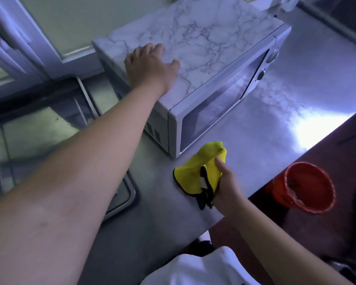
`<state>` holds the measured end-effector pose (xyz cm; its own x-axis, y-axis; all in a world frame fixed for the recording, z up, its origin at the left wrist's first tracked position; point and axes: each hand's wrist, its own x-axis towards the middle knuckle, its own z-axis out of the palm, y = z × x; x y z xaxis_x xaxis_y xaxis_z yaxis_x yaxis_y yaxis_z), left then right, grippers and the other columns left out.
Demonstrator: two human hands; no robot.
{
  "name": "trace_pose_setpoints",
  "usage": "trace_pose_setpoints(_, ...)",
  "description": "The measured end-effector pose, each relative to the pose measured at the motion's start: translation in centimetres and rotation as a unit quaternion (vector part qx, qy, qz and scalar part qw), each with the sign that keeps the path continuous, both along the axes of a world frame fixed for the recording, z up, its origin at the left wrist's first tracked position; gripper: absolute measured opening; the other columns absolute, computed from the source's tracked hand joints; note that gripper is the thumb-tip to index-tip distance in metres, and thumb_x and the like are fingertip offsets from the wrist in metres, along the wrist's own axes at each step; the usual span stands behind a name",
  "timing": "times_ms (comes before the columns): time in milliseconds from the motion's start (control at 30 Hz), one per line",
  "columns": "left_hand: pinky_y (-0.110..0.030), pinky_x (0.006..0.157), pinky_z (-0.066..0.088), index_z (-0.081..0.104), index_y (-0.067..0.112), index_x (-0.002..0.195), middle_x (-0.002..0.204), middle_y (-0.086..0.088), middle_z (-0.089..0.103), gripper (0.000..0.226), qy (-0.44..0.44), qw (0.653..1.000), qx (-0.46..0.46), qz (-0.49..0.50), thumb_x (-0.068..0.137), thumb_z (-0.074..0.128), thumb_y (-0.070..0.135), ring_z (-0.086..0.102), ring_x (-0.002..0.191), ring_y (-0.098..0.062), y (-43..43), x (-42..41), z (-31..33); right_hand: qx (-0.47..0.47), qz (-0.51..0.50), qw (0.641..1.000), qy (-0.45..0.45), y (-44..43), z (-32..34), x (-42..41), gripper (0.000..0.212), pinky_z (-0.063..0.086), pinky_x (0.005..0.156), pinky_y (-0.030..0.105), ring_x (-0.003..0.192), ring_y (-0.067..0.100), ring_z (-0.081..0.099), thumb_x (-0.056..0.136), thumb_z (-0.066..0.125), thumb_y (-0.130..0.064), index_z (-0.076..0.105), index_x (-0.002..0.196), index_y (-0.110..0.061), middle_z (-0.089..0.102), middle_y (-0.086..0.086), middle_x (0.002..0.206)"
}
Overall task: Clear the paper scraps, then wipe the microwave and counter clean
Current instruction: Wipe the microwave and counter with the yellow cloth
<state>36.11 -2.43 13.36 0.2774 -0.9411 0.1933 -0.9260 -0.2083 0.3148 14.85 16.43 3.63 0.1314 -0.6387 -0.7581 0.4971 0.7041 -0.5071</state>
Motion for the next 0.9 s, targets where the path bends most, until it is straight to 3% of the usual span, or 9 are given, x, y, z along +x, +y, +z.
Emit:
trace_pose_setpoints(133, -0.042, 0.111, 0.022, 0.052, 0.026, 0.135, 0.144, 0.001, 0.049, 0.060, -0.009, 1.000, 0.007, -0.007, 0.086, 0.035, 0.057, 0.038, 0.133, -0.025, 0.2, 0.1, 0.3, -0.111, -0.067, 0.989, 0.077, -1.7, 2.8, 0.5, 0.042, 0.046, 0.077, 0.042, 0.074, 0.028, 0.060, 0.094, 0.055, -0.052, 0.070, 0.094, -0.013, 0.068, 0.007, 0.080)
trace_pose_setpoints(167, -0.043, 0.110, 0.024, 0.053, 0.025, 0.133, 0.142, 0.000, 0.050, 0.059, -0.013, 1.000, 0.008, -0.009, 0.087, 0.034, 0.056, 0.040, 0.131, -0.026, 0.3, 0.0, 0.4, -0.146, -0.059, 0.983, 0.094, -2.2, 3.8, 1.2, 0.046, 0.044, 0.068, 0.036, 0.070, 0.024, 0.056, 0.091, 0.056, -0.057, 0.070, 0.099, -0.014, 0.067, 0.005, 0.080)
trace_pose_setpoints(233, -0.044, 0.110, 0.025, 0.053, 0.024, 0.132, 0.140, -0.001, 0.051, 0.059, -0.019, 1.000, 0.009, -0.014, 0.087, 0.033, 0.055, 0.040, 0.130, -0.027, 0.4, 0.0, 0.5, -0.231, -0.025, 0.965, 0.122, -3.1, 5.6, 3.2, 0.070, 0.040, 0.061, 0.025, 0.079, 0.017, 0.054, 0.081, 0.055, -0.065, 0.060, 0.130, -0.015, 0.069, 0.006, 0.109)
trace_pose_setpoints(300, -0.044, 0.111, 0.024, 0.052, 0.023, 0.133, 0.140, -0.002, 0.050, 0.058, -0.020, 1.000, 0.010, -0.017, 0.088, 0.033, 0.054, 0.040, 0.131, -0.027, 0.5, 0.0, 0.5, -0.310, 0.005, 0.941, 0.135, -3.3, 6.4, 6.4, 0.091, 0.044, 0.081, 0.026, 0.100, 0.018, 0.054, 0.079, 0.054, -0.064, 0.038, 0.150, -0.010, 0.054, 0.012, 0.142)
trace_pose_setpoints(400, -0.044, 0.111, 0.023, 0.053, 0.023, 0.133, 0.141, -0.003, 0.050, 0.058, -0.026, 1.000, 0.007, -0.013, 0.088, 0.034, 0.054, 0.039, 0.133, -0.027, 0.4, 0.1, 0.5, -0.357, 0.015, 0.917, 0.174, -2.0, 6.0, 11.5, 0.082, 0.028, 0.120, 0.044, 0.145, 0.024, 0.032, 0.089, 0.045, -0.049, 0.020, 0.157, -0.010, 0.026, 0.011, 0.163)
trace_pose_setpoints(467, -0.044, 0.112, 0.022, 0.052, 0.023, 0.134, 0.141, -0.003, 0.050, 0.058, -0.031, 0.999, 0.008, -0.012, 0.088, 0.034, 0.054, 0.038, 0.133, -0.027, 0.4, -0.1, 0.4, -0.366, -0.019, 0.910, 0.195, -1.5, 5.0, 13.4, 0.079, 0.017, 0.124, 0.044, 0.152, 0.018, 0.018, 0.091, 0.042, -0.046, 0.018, 0.158, -0.012, 0.019, 0.005, 0.165)
trace_pose_setpoints(600, -0.045, 0.113, 0.022, 0.052, 0.023, 0.135, 0.142, -0.003, 0.049, 0.059, -0.034, 0.999, 0.001, -0.009, 0.088, 0.034, 0.054, 0.037, 0.134, -0.028, -0.1, 0.0, -0.1, -0.351, -0.094, 0.913, 0.183, -1.2, 2.0, 14.4, 0.082, 0.021, 0.123, 0.041, 0.147, 0.013, 0.030, 0.087, 0.044, -0.057, 0.028, 0.155, -0.014, 0.034, 0.003, 0.159)
trace_pose_setpoints(800, -0.047, 0.113, 0.022, 0.046, 0.022, 0.142, 0.146, -0.006, 0.046, 0.065, -0.050, 0.999, 0.000, -0.017, 0.088, 0.031, 0.055, 0.035, 0.136, -0.030, -0.3, 0.2, -0.4, -0.376, -0.106, 0.900, 0.193, 0.3, -1.6, 14.7, 0.037, 0.029, 0.116, 0.027, 0.130, 0.006, 0.045, 0.099, 0.040, -0.033, 0.044, 0.136, -0.027, 0.050, -0.003, 0.139)
trace_pose_setpoints(900, -0.047, 0.113, 0.022, 0.046, 0.022, 0.142, 0.146, -0.006, 0.045, 0.064, -0.048, 0.999, 0.001, -0.023, 0.088, 0.031, 0.054, 0.035, 0.137, -0.029, -0.2, 0.2, -0.2, -0.371, -0.093, 0.898, 0.218, -0.2, -2.7, 15.3, 0.049, 0.024, 0.121, 0.031, 0.139, 0.012, 0.036, 0.095, 0.041, -0.047, 0.037, 0.141, -0.028, 0.041, 0.001, 0.149)
